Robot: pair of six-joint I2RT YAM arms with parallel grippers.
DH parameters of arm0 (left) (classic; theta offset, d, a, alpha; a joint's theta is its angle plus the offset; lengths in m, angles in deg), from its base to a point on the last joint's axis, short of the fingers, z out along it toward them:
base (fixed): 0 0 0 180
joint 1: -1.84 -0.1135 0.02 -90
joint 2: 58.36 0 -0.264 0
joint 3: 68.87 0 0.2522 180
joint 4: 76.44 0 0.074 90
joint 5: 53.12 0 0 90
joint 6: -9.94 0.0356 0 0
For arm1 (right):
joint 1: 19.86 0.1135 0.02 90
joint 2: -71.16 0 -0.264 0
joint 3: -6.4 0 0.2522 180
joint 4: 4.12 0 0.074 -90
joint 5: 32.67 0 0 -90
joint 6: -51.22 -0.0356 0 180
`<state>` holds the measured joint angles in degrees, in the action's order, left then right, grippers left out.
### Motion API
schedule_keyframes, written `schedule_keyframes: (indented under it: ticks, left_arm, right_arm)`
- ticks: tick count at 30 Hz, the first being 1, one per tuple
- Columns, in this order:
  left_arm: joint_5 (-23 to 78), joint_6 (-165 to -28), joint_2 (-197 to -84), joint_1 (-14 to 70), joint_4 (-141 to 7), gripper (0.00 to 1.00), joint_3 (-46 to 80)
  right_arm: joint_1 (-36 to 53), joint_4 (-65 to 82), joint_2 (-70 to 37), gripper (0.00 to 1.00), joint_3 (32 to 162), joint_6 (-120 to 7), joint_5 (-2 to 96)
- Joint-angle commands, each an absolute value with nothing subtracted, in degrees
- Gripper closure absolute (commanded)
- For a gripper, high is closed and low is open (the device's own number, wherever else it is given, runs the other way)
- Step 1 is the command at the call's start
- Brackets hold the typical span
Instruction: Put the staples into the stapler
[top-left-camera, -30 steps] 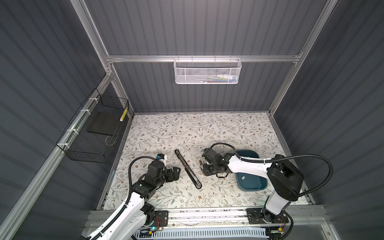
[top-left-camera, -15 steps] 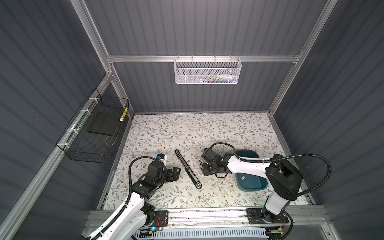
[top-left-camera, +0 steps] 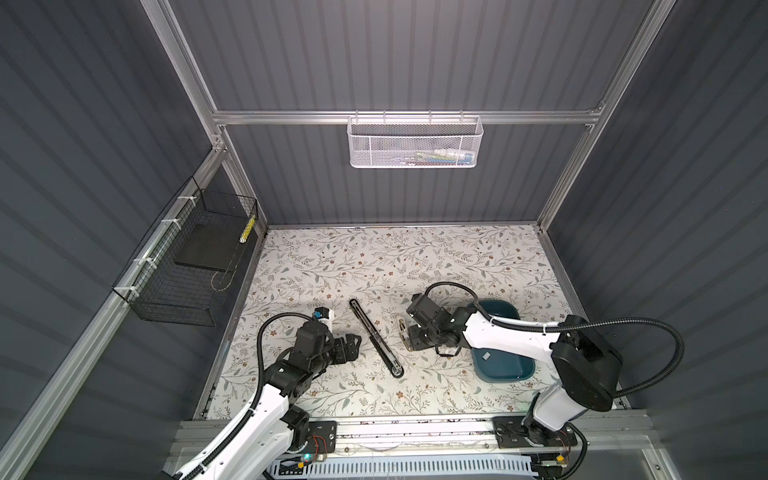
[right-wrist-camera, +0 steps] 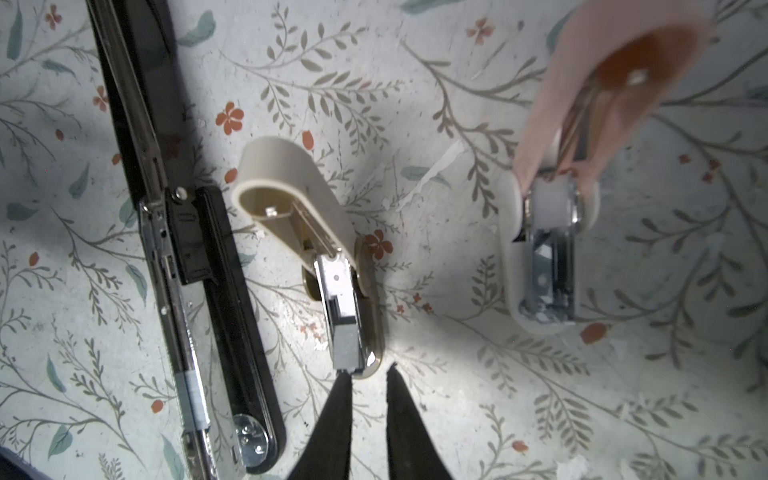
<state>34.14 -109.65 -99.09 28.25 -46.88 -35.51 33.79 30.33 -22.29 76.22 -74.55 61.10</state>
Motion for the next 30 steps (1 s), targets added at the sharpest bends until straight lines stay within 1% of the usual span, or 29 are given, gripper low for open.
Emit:
schedule_keyframes:
  ticks: [1, 20, 30]
  left_arm:
    - [33.6, -109.6, -98.7, 28.1, -46.1, 0.07, -34.6]
    - [33.6, -109.7, -98.5, 28.1, -46.0, 0.07, -34.7]
    - [34.0, -109.7, -98.5, 28.1, -45.9, 0.07, -34.7]
  right_arm:
    - [35.0, 30.4, -23.3, 0.81, 75.6, -74.9, 59.6]
    - [34.9, 29.7, -26.9, 0.82, 76.7, -75.3, 60.5]
    - [34.0, 30.1, -26.5, 0.82, 77.5, -74.9, 61.5]
